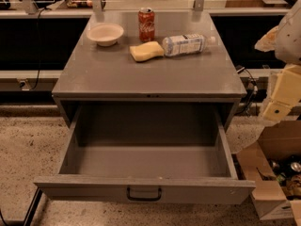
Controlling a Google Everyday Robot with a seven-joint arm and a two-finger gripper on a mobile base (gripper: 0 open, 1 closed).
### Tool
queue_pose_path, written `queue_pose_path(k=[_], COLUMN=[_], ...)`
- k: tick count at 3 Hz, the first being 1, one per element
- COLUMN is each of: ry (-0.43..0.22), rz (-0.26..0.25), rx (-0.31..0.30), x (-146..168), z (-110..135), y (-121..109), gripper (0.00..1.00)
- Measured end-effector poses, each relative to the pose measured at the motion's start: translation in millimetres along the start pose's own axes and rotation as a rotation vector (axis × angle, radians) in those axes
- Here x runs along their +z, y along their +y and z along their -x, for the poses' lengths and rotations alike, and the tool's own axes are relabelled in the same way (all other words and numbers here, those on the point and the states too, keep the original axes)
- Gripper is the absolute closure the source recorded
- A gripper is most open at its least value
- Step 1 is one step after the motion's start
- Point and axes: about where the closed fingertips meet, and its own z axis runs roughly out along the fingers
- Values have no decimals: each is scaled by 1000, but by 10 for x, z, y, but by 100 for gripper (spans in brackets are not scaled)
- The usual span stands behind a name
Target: Place blue plastic bottle into top drawer
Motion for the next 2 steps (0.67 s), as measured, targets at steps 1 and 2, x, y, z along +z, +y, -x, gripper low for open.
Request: queue_pose_path(k=[1, 2], ry=[-1, -5], rz=[5, 27], rx=[-4, -24], x=[13, 78], z=[17, 95], y=[-9, -55], gripper=[0, 0])
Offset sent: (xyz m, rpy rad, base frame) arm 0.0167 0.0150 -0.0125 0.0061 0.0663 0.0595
